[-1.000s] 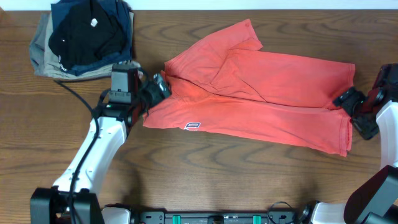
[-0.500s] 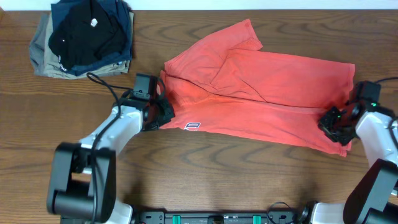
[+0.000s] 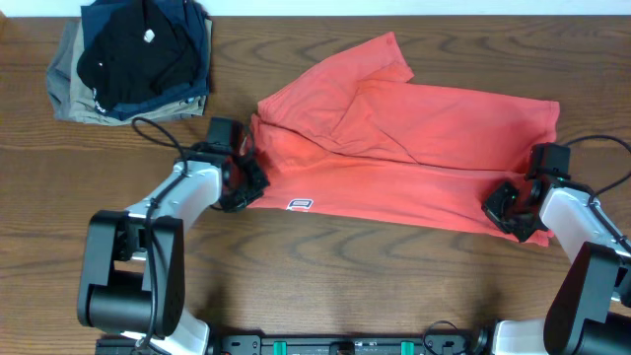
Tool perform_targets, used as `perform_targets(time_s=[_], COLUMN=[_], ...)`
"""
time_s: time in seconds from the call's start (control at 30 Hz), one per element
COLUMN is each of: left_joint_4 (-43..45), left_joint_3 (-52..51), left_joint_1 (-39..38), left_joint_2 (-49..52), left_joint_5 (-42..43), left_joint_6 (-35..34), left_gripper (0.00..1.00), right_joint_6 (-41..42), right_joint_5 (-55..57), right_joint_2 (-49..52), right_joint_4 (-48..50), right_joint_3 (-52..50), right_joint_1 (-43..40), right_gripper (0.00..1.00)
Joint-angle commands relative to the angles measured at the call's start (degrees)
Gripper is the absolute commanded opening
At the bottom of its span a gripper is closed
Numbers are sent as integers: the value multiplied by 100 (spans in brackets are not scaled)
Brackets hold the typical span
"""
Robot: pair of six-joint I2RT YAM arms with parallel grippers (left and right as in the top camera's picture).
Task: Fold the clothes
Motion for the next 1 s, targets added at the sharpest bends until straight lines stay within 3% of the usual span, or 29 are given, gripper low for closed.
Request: perform_targets(time_s=[0.0,0.2,0.53,0.97], left_joint_4=[-446,-1287,-2546,-2894], left_joint_3=[-138,-151,-214,-1187], left_joint_1=[332,629,634,634], left_joint_2=[186,181,-356,-3362], left_joint_5=[-446,-437,223,216], left_joint_6=[-562,-1158,-1320,-1456], left_gripper=[6,6,6,6], right_joint_6=[343,348,350,328], right_joint_5=[542,623,1217,1386], right_joint_2=[136,136,136,136], right_joint_4=[-221,-452,-1086,-1991], right_joint_3=[-59,-39,374,1390], right_joint_1=[9,-85,-133,-581], right_gripper=[10,10,11,14])
